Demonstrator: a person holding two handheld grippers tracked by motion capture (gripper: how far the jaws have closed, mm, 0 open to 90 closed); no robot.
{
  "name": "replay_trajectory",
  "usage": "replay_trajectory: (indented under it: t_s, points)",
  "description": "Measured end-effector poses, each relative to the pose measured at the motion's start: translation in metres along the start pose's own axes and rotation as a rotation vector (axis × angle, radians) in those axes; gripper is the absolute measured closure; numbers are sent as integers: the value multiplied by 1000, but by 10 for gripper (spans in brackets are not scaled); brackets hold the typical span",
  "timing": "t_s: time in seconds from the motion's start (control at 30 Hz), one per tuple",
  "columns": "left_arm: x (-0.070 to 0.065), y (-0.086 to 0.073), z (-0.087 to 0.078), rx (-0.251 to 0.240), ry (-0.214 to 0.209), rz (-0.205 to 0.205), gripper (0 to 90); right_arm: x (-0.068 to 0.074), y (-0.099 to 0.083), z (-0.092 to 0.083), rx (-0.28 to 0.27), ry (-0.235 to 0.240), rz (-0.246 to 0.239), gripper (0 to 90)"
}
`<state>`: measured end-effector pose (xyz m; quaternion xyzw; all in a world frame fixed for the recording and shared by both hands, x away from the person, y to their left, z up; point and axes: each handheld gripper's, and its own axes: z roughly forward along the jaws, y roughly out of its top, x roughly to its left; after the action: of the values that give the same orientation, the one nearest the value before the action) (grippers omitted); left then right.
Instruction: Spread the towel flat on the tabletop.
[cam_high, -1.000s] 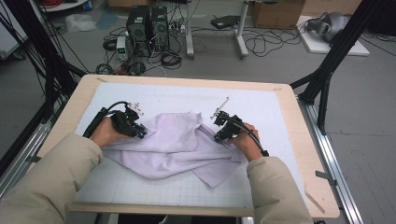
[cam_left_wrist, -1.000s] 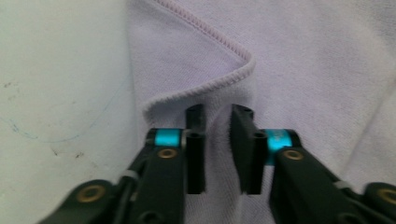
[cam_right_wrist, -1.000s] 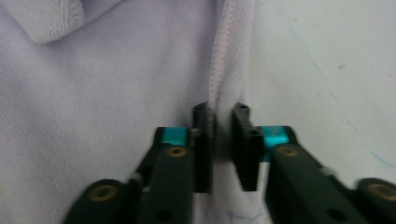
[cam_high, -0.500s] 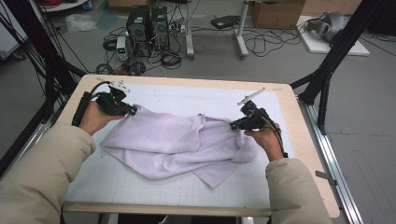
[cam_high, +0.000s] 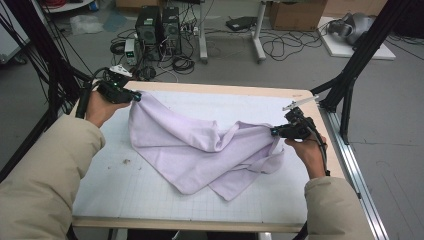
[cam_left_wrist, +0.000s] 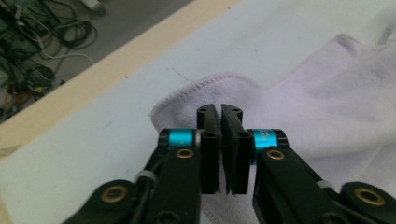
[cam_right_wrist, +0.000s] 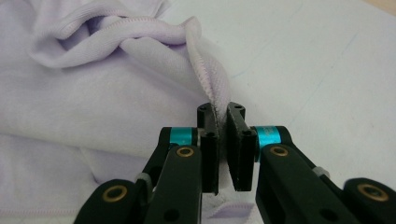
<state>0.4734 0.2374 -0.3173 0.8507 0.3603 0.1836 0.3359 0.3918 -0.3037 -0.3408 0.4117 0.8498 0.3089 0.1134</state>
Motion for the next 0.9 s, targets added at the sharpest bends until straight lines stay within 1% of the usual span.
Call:
replay_trajectory:
  t_s: [0.03,0.07,0.1,0.17,0.2,0.23,0.27,0.33,0.37,0.4,0.47,0.5,0.57,0.6,0.63,0.7,0.73,0.8,0.87,0.9]
  points:
    - [-2,0,4,2,0,6,793,0,-1,1,2,1,-3,849]
    - [-4,0,7,-3,-4,16,677,0,-1,1,6,2,-8,849]
    - [-6,0,9,-6,-21,25,570,0,-2,2,9,2,-10,848]
    - [-13,1,10,-10,-43,59,490,0,-3,6,11,10,-15,846]
    - [-15,2,10,-13,-54,73,427,1,-3,7,15,9,-16,845]
    - [-19,2,9,-25,-69,81,399,1,-4,8,13,17,-16,841]
    - [-22,1,7,-36,-83,97,400,1,-4,8,12,20,-21,841]
    - [-28,1,4,-31,-112,111,390,1,-4,7,11,18,-23,840]
    - [-31,1,3,-35,-126,121,370,1,-5,7,6,15,-25,840]
    - [-35,0,0,-44,-138,130,352,1,-5,6,4,9,-26,840]
    - [-42,-3,-5,-73,-168,141,328,1,-6,7,2,15,-23,832]
    - [-45,-4,-7,-83,-185,154,314,2,-7,7,3,20,-21,814]
    - [-53,-9,-10,-94,-214,173,284,4,-7,9,6,16,-37,769]
    - [-58,-12,-11,-95,-230,181,262,4,-8,9,-2,16,-40,719]
    - [-63,-14,-12,-96,-248,193,241,5,-8,9,-6,20,-34,687]
    - [-75,-20,-14,-101,-288,226,230,5,-10,8,-12,18,-37,655]
    - [-82,-22,-14,-96,-304,238,222,5,-11,8,-12,18,-35,617]
    - [-99,-27,-15,-98,-341,266,206,6,-12,6,-17,18,-32,591]
    - [-117,-33,-14,-91,-379,293,198,7,-14,3,-34,23,-37,555]
    - [-126,-36,-12,-90,-392,325,198,7,-14,2,-39,24,-41,537]
